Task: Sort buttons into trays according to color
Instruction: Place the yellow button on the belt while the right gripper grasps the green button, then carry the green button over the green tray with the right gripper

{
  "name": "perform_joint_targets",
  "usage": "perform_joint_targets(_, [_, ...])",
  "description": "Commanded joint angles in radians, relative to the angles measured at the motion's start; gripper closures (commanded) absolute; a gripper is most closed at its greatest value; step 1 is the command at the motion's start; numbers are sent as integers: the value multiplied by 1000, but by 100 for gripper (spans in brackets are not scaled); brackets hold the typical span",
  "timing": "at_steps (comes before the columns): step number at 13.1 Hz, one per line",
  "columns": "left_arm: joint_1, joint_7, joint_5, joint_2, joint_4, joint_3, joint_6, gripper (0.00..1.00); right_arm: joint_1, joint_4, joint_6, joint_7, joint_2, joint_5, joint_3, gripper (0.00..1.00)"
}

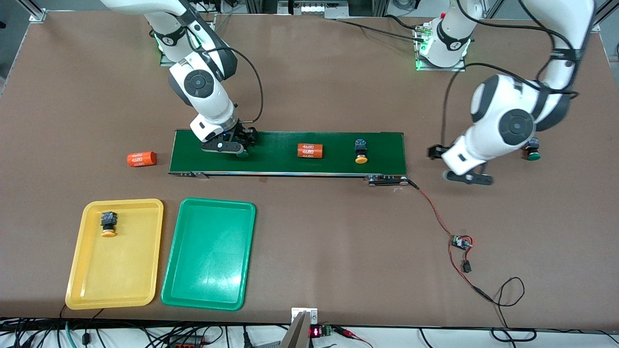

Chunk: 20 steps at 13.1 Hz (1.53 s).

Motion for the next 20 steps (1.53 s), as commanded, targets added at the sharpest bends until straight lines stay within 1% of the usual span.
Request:
perform_joint_targets(1, [34, 29, 45, 3, -14, 121, -15, 0, 6, 9, 5, 14, 5, -18, -13, 74])
perform_joint_targets(2, [35, 86, 45, 6, -15, 181, -21, 0, 6, 10, 4, 14, 0, -18, -18, 83])
perform_joint_targets(3, [47, 165, 45, 21, -15, 218, -24, 0, 5, 14, 1, 6, -6, -18, -19, 86])
perform_joint_targets(4, [73, 245, 45, 35, -17, 252, -24, 0, 3, 24, -11, 2, -9, -18, -29, 86])
perform_joint_targets(5, [99, 343, 45, 64, -23, 289, -24, 0, 2, 59, -56, -6, -15, -17, -39, 88])
perform_joint_targets(7, [127, 506, 45, 110, -32, 362, -12, 0, 0, 182, -185, -12, -17, -18, -45, 88])
perform_joint_targets(8, [135, 538, 45, 118, -32, 379, -7, 0, 0, 235, -221, -14, -15, -18, -65, 88])
perform_joint_targets(10, [153, 594, 45, 131, -44, 407, 34, 0, -1, 305, -227, -135, -11, -26, -134, 88])
perform_joint_targets(11, [164, 664, 45, 145, -58, 416, 118, 0, -3, 337, -227, -217, -5, -24, -175, 88])
perform_joint_targets(12, [170, 684, 45, 159, -75, 431, 172, 0, -4, 371, -227, -281, 11, -23, -209, 88])
perform_joint_targets(14, [176, 697, 45, 174, -116, 444, 247, 0, -6, 463, -227, -400, 86, -24, -274, 88])
perform_joint_targets(15, [185, 697, 45, 184, -130, 444, 282, 2, -1, 499, -223, -440, 128, -26, -298, 88])
perform_joint_targets(16, [186, 697, 45, 203, -130, 444, 299, 8, 5, 539, -216, -457, 171, -32, -329, 88])
perform_joint_targets(18, [187, 694, 43, 223, -129, 445, 296, 37, 8, 601, -209, -457, 233, -61, -339, 88])
perform_joint_targets(19, [186, 689, 43, 217, -126, 445, 284, 54, 16, 618, -192, -454, 259, -64, -343, 88])
perform_joint_targets(20, [186, 700, 43, 213, -118, 445, 272, 77, 22, 626, -166, -448, 279, -64, -345, 88])
